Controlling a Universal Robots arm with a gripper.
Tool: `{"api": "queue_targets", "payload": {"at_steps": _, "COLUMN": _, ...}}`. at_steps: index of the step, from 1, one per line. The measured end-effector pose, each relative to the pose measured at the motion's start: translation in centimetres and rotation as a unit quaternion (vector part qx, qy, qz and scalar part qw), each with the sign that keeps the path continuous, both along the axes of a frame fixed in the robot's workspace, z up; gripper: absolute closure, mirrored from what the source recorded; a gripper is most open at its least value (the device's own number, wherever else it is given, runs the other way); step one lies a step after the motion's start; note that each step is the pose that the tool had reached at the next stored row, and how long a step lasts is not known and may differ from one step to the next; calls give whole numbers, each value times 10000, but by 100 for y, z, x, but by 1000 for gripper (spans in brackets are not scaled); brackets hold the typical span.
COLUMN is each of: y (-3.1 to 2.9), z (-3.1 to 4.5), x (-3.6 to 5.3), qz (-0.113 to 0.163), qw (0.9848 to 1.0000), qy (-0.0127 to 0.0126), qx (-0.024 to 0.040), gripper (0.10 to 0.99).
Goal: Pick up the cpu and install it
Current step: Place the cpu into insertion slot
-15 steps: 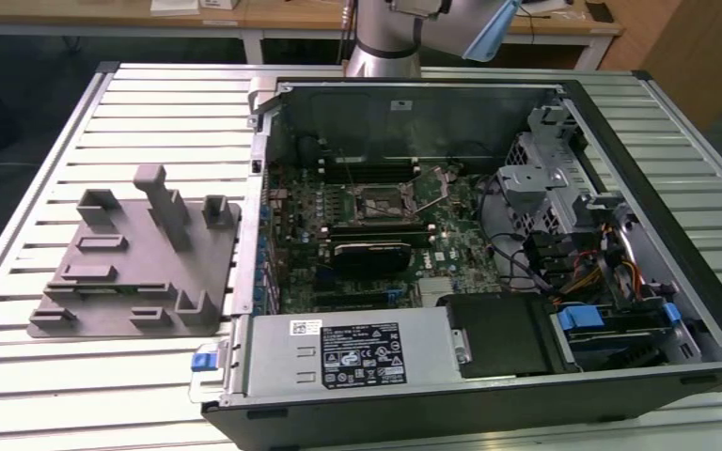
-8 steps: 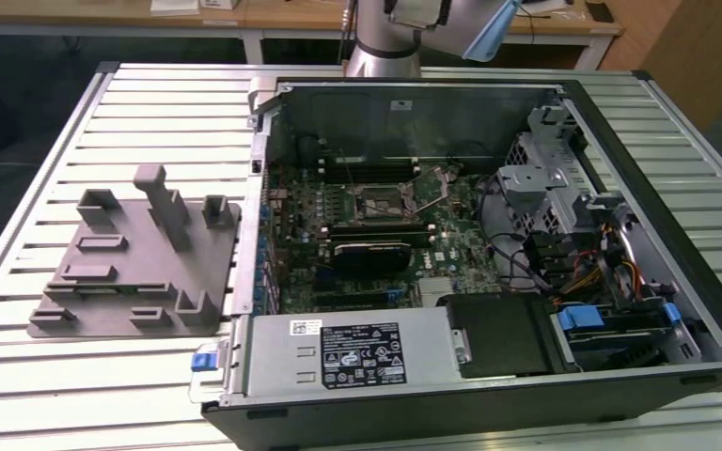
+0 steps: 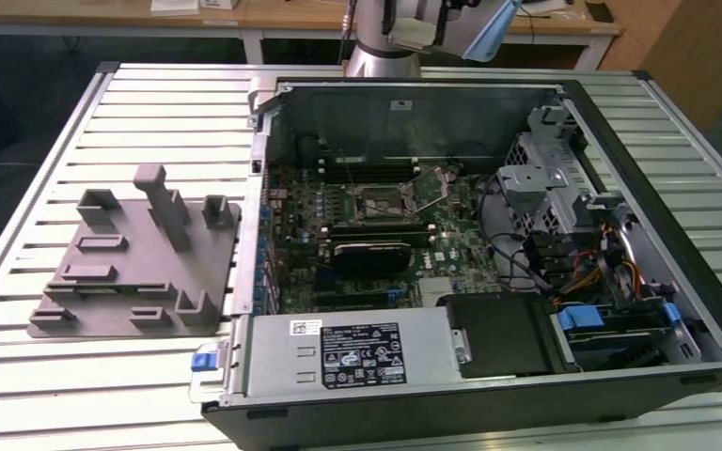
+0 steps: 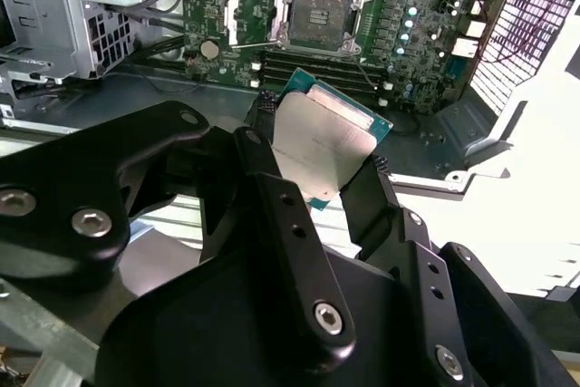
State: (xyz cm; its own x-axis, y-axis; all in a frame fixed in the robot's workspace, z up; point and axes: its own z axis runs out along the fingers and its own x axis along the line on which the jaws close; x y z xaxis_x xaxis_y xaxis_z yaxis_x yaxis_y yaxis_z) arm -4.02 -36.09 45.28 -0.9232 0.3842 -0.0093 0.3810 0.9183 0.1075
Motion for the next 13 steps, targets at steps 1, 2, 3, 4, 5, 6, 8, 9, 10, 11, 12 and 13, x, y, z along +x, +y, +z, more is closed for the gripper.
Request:
{"api": "queue_targets", "payload": {"at_steps": 1, "y": 0, "z": -12, "x": 0, "qz": 0, "qw": 10000, "qy": 0, "qx": -2, "gripper": 545}}
{"api": "queue_targets", "payload": {"at_steps": 2, "y": 0, "z": -25, "x": 0, "qz": 0, "qw": 10000, "qy": 0, "qx": -5, "gripper": 545}}
{"api": "queue_targets", "payload": {"at_steps": 3, "y": 0, "z": -37, "x": 0, "qz": 0, "qw": 10000, "qy": 0, "qx": -6, "gripper": 545}}
{"api": "queue_targets", "payload": {"at_steps": 4, "y": 0, "z": -50, "x": 0, "qz": -1, "qw": 10000, "qy": 0, "qx": -9, "gripper": 545}}
{"api": "queue_targets", "payload": {"at_steps": 5, "y": 0, "z": -63, "x": 0, "qz": 0, "qw": 10000, "qy": 0, "qx": -11, "gripper": 545}}
{"api": "queue_targets", "payload": {"at_steps": 6, "y": 0, "z": -76, "x": 0, "qz": 0, "qw": 10000, "qy": 0, "qx": -13, "gripper": 545}}
{"api": "queue_targets", "payload": {"at_steps": 8, "y": 0, "z": -103, "x": 0, "qz": 0, "qw": 10000, "qy": 0, "qx": -18, "gripper": 545}}
{"api": "queue_targets", "payload": {"at_steps": 9, "y": 0, "z": -116, "x": 0, "qz": 0, "qw": 10000, "qy": 0, "qx": -20, "gripper": 545}}
{"api": "queue_targets", "payload": {"at_steps": 10, "y": 0, "z": -129, "x": 0, "qz": 0, "qw": 10000, "qy": 0, "qx": -22, "gripper": 545}}
{"api": "queue_targets", "payload": {"at_steps": 11, "y": 0, "z": -142, "x": 0, "qz": 0, "qw": 10000, "qy": 0, "qx": -25, "gripper": 545}}
{"api": "queue_targets", "payload": {"at_steps": 12, "y": 0, "z": -154, "x": 0, "qz": 0, "qw": 10000, "qy": 0, "qx": -27, "gripper": 545}}
{"api": "queue_targets", "payload": {"at_steps": 13, "y": 0, "z": -167, "x": 0, "qz": 0, "qw": 10000, "qy": 0, "qx": -29, "gripper": 545}}
